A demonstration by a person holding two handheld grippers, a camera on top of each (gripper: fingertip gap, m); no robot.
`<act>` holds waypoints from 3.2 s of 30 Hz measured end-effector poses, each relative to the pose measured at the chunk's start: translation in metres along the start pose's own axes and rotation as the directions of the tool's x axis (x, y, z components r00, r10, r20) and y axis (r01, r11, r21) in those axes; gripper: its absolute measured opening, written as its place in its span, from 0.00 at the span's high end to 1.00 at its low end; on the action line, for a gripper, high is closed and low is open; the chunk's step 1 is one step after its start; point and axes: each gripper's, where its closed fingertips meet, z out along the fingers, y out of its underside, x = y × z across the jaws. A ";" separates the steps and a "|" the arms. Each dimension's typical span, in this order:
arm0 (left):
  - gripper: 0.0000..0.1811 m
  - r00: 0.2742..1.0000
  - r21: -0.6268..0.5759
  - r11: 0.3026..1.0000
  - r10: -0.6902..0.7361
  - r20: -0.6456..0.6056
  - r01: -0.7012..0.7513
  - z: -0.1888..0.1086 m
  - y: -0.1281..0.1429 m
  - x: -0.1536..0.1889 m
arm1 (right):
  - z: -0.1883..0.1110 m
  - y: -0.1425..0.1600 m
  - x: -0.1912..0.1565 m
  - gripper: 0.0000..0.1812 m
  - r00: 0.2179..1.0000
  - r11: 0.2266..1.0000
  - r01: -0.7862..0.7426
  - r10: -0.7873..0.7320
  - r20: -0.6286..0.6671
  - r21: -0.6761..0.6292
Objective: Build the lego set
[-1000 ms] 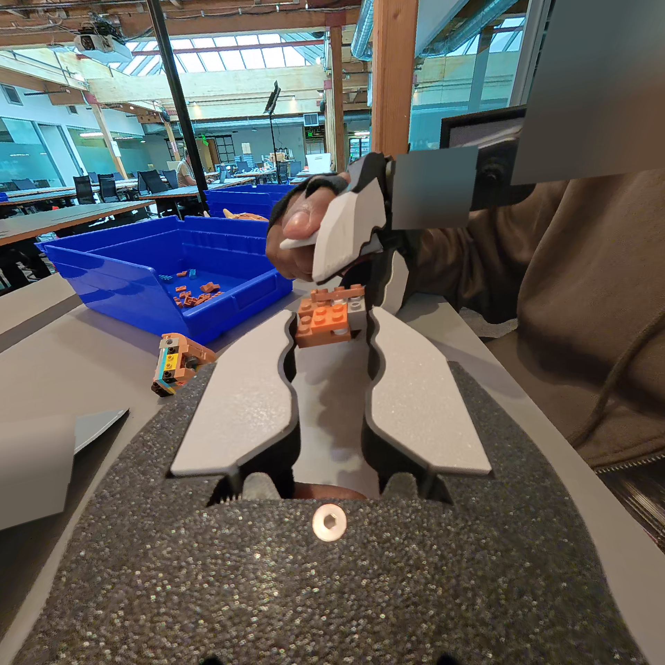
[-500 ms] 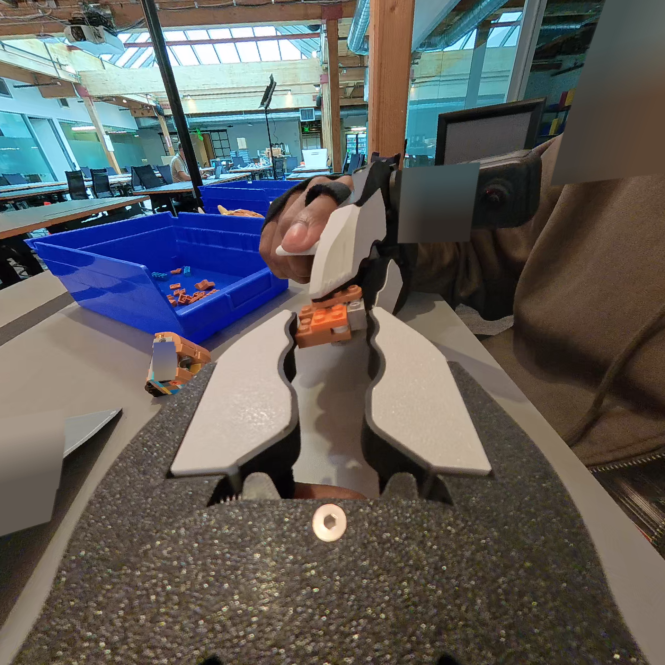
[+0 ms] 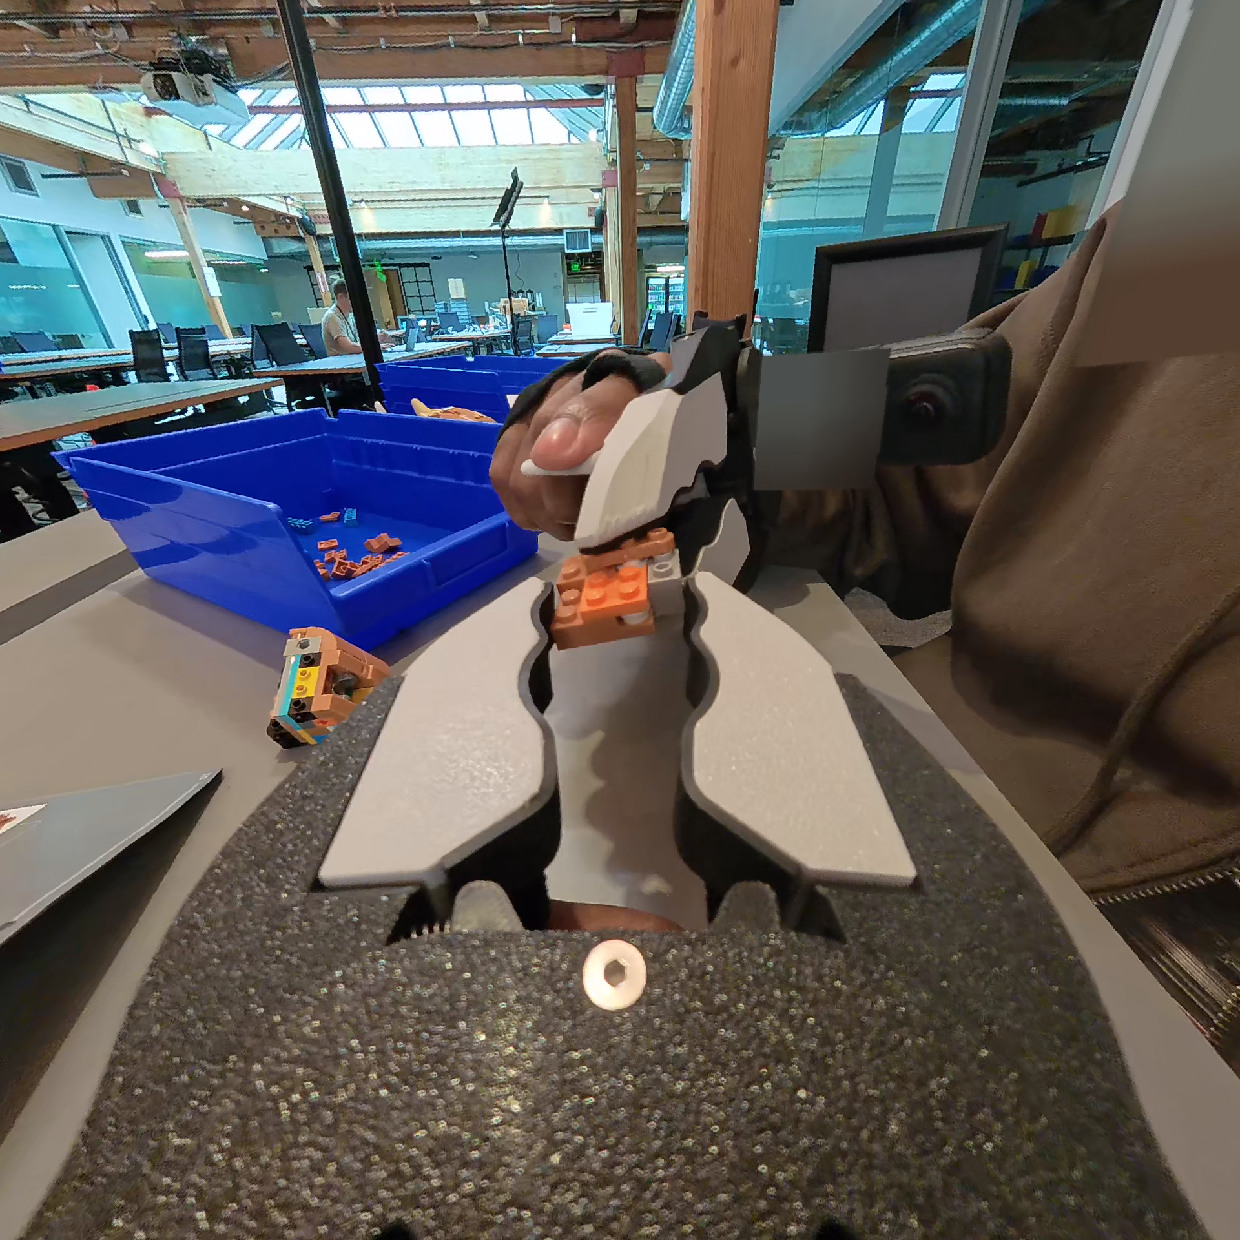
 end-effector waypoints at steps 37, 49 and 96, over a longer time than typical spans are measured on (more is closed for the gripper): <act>0.80 0.993 -0.078 0.996 0.042 0.111 -0.033 0.003 0.008 -0.013 | 0.004 0.016 -0.006 0.91 0.991 0.986 0.126 -0.122 0.046 -0.106; 0.80 0.994 -0.072 0.997 0.032 0.103 -0.025 0.004 0.008 -0.012 | 0.003 0.016 -0.007 0.91 0.993 0.989 0.107 -0.100 0.068 -0.104; 0.80 0.987 -0.040 0.997 0.078 0.137 -0.073 -0.003 -0.002 -0.017 | 0.009 0.021 0.000 0.73 0.996 0.992 -0.087 0.087 -0.003 -0.089</act>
